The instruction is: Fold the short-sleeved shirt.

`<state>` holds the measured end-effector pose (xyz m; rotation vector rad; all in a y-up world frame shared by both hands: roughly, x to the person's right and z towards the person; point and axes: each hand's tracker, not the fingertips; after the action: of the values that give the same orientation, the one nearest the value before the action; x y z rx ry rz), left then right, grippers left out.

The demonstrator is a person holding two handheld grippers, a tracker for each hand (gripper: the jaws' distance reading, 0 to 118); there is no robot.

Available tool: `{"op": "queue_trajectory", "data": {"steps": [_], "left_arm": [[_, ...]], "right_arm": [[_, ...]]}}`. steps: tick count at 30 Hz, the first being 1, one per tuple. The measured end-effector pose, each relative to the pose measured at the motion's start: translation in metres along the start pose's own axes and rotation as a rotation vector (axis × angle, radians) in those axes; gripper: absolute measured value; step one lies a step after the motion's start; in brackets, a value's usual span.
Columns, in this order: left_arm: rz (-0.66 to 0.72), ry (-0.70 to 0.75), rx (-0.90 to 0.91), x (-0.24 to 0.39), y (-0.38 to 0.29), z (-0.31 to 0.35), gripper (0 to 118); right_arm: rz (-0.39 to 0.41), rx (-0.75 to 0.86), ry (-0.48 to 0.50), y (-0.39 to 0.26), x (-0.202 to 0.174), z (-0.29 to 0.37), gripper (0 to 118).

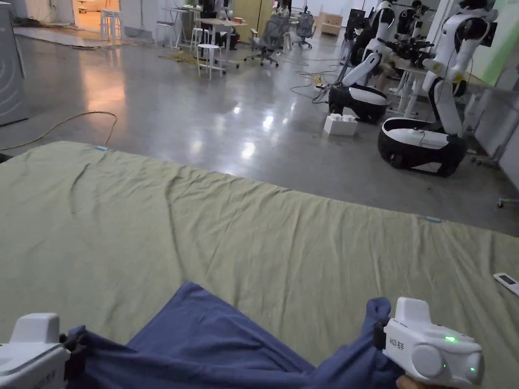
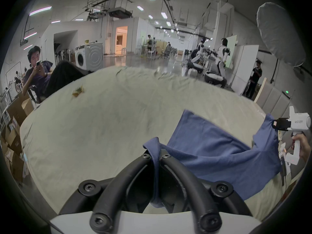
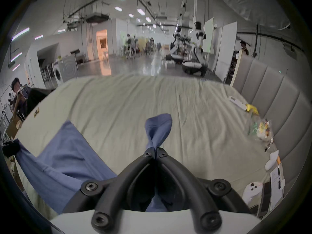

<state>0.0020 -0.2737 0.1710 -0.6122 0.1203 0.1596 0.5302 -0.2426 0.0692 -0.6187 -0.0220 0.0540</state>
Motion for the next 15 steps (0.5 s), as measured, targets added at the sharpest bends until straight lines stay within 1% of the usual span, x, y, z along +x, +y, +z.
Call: {"op": "queue_trajectory", "data": {"steps": [2, 4, 9, 11, 14, 15], "left_arm": [[0.003, -0.019, 0.048, 0.006, 0.021, 0.008, 6], [0.003, -0.039, 0.085, 0.014, 0.044, 0.015, 6], [-0.006, -0.096, 0.208, 0.041, 0.116, 0.041, 6], [0.012, -0.118, 0.244, 0.052, 0.147, 0.051, 6], [0.005, -0.139, 0.287, 0.07, 0.193, 0.061, 6], [0.02, -0.162, 0.304, 0.075, 0.206, 0.065, 6]], "right_arm": [[0.003, 0.055, -0.001, 0.018, 0.004, 0.024, 1], [-0.014, 0.104, -0.005, 0.033, 0.008, 0.046, 1], [-0.028, 0.231, -0.061, 0.075, 0.022, 0.091, 1], [-0.031, 0.284, -0.085, 0.093, 0.027, 0.11, 1], [-0.026, 0.346, -0.121, 0.119, 0.035, 0.132, 2], [-0.013, 0.371, -0.129, 0.128, 0.038, 0.138, 1]]}}
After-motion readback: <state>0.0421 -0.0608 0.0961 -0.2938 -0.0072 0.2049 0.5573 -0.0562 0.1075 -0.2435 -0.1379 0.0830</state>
